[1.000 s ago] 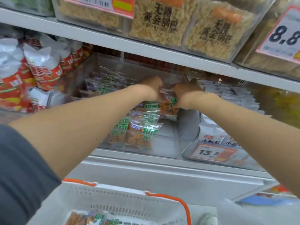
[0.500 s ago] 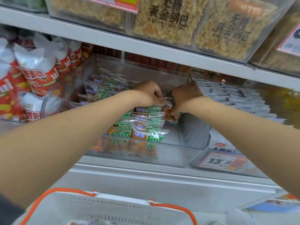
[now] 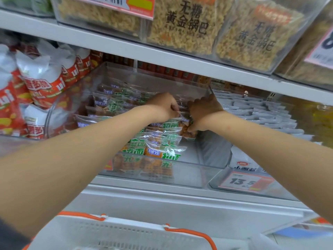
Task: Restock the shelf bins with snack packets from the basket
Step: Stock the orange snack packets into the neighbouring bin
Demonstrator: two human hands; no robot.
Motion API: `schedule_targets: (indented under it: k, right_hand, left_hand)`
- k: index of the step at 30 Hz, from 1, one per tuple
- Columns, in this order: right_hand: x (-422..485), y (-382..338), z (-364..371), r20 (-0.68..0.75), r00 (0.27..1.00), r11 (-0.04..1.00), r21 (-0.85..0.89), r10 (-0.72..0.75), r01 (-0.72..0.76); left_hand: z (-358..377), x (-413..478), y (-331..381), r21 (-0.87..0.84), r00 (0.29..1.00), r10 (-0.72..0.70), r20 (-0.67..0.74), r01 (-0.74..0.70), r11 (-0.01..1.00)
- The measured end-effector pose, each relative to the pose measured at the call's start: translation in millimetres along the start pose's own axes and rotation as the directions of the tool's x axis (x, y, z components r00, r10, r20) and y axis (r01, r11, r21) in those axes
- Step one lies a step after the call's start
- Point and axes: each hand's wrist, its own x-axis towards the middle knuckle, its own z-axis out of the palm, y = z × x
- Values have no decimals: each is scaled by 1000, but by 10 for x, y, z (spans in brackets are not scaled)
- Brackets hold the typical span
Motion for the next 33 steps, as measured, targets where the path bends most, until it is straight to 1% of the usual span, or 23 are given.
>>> schedule_targets:
  k: [3,5,6,8,10,12,14,16,18,22,23,24,26,29,33]
  right_hand:
    - [-42,57,-119,75,997,997,68,-27,22]
    - [-106,98,-240,119,993,980,197,-24,0]
    - [-142,105,-290,103,995,960,280,-4,-25]
    - [-232,85,-364,55,997,883,462,57,-76]
    - [-366,40,-354,66,993,760,639,100,-119]
    - [-530,-34,-324,88,990,661,738,108,-138]
    - [-664,-70,-259,69,989,636,759,133,-139]
    - [-712,-116,-211,76,989,676,723,126,-141]
    - [-720,-138,-215,58,991,752,647,117,-126]
    - [-620,-78,-263,-51,995,916,396,90,-63]
    - [-543,-63,-256,-37,997,943,328,73,-57]
    - [-460,-50,-249,-12,998,959,278,67,-61]
    - [-311,-48,-216,45,996,967,239,80,-89]
    - [-169,-51,-139,-9,993,967,229,118,-113]
    - [-98,-59,-37,-79,981,967,197,179,-160]
  left_hand:
    - [-62,-78,30,-16,1000,5,-24,-5,1000]
    - [-116,-138,24,-14,999,-9,-50,9,1000]
    - [-157,-188,14,-19,998,-20,-58,19,1000]
    - [-256,-338,-15,-38,998,-24,-56,22,999]
    - [-353,-556,-41,-22,1000,14,-21,-14,1000]
    - [-408,-793,-69,72,998,39,42,-42,996]
    - [-406,-967,-94,192,995,34,93,-52,980]
    - [-373,-1084,-109,289,993,-6,121,-30,957]
    - [-345,-1132,-106,331,991,-26,134,-20,943]
    - [-375,-1092,-40,299,993,-32,118,-4,954]
    - [-384,-1067,-26,297,992,-40,122,2,955]
    - [-386,-1048,-14,299,990,-45,131,3,954]
    - [-373,-1023,0,307,987,-49,152,-1,952]
    - [-323,-1013,-31,314,984,-47,170,-9,949]
    - [-262,-1018,-93,314,987,-22,157,-28,949]
